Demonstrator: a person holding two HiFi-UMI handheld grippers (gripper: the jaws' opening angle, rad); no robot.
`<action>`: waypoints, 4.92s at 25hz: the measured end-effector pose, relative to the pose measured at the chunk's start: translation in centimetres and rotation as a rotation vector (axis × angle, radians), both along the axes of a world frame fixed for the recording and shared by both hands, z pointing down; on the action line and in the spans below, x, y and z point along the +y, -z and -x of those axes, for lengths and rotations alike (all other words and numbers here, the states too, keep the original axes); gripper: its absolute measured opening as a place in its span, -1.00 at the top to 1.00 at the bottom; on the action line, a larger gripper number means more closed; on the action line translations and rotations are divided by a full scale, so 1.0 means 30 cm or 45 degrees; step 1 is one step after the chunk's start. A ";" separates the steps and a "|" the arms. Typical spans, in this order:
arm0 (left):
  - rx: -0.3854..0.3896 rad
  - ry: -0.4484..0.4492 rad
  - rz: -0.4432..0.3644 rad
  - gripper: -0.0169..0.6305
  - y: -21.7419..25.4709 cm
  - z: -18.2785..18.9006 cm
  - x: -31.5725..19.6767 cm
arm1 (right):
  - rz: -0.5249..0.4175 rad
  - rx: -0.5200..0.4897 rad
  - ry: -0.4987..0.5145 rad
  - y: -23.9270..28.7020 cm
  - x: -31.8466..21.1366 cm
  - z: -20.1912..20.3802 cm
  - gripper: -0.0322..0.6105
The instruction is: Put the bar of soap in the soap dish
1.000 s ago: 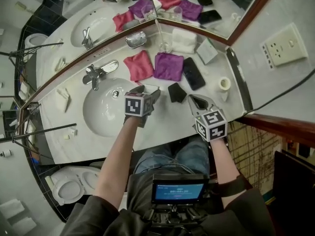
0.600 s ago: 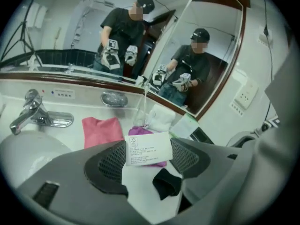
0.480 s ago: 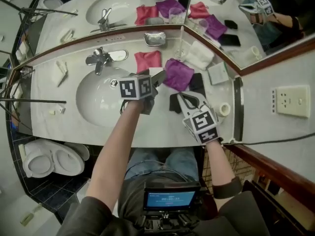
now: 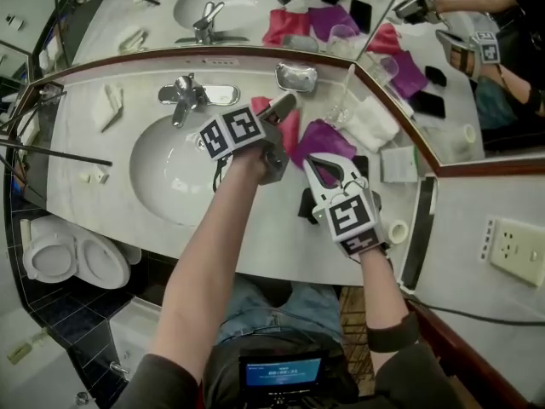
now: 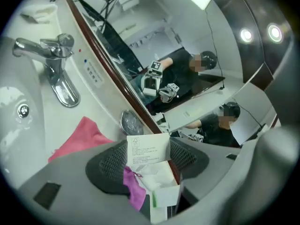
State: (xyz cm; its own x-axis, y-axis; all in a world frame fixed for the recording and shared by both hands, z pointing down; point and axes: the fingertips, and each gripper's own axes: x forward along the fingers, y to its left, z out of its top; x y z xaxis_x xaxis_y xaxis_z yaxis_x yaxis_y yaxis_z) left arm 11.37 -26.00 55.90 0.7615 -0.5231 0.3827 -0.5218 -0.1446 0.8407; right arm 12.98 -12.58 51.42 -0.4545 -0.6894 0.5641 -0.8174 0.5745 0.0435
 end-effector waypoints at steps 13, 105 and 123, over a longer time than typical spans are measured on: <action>0.273 0.185 0.113 0.09 -0.037 -0.057 -0.232 | -0.028 -0.053 -0.043 -0.046 -0.123 -0.005 0.85; -0.756 -0.341 -1.119 0.94 0.602 0.685 0.523 | 0.113 -0.179 -0.611 0.016 0.391 -0.087 0.85; -0.842 -0.386 -1.110 0.93 0.599 0.703 0.486 | 0.091 -0.233 -0.506 0.025 0.354 0.028 0.85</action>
State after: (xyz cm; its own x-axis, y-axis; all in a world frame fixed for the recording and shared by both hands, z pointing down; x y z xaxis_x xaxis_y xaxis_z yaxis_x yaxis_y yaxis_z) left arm -9.72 -11.41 37.94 0.6862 -0.6365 0.3521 -0.6698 -0.7417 -0.0357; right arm 12.14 -1.95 50.67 -0.2586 -0.7929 0.5517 -0.9660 0.2102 -0.1506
